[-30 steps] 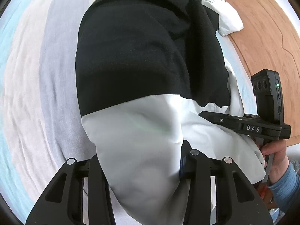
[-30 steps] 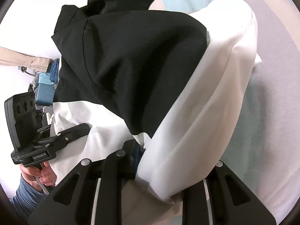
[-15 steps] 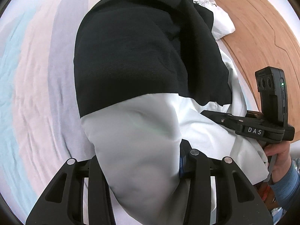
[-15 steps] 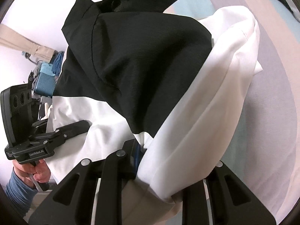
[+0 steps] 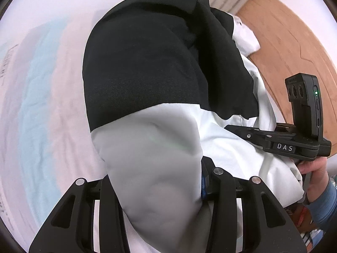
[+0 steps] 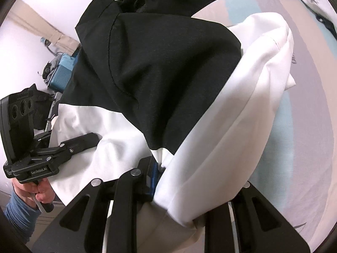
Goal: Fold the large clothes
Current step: 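Lift the bundle with both grippers and carry it toward the suitcases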
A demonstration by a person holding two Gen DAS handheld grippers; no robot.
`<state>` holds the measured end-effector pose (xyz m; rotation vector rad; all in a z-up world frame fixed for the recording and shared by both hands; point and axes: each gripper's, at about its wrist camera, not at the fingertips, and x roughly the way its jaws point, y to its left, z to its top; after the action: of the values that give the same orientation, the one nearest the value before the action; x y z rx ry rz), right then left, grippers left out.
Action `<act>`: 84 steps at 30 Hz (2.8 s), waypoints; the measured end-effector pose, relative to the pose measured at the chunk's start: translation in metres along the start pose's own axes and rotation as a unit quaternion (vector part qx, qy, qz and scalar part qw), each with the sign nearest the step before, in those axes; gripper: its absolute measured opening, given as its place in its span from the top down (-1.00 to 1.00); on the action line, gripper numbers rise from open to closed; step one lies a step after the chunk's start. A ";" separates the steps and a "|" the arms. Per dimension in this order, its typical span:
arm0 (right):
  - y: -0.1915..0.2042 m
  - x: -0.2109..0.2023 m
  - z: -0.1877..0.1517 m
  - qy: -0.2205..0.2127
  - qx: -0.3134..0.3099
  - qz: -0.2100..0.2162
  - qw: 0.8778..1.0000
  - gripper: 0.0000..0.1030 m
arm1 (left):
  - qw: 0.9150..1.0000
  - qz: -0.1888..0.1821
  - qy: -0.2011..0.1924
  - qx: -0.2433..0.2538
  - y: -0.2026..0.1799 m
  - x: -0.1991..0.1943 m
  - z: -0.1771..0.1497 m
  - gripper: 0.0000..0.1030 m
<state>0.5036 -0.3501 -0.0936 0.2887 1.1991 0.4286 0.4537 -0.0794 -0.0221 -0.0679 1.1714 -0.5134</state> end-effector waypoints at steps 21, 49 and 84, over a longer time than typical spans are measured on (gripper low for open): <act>0.344 0.057 -0.002 -0.018 -0.107 0.013 0.994 0.63 | 0.996 0.032 -0.077 -0.045 0.256 -0.260 -0.097 0.20; 0.625 0.265 0.021 0.031 -0.196 0.083 0.977 0.63 | 0.982 0.111 -0.084 -0.130 0.642 -0.435 -0.188 0.20; 0.732 0.494 0.042 0.097 -0.201 0.002 0.975 0.14 | 0.943 0.151 -0.141 -0.259 0.811 -0.384 -0.251 -0.66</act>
<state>0.5678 0.5279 -0.1718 -0.1030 1.2694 0.7038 0.4027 0.8501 -0.0456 -0.3960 0.9852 0.0872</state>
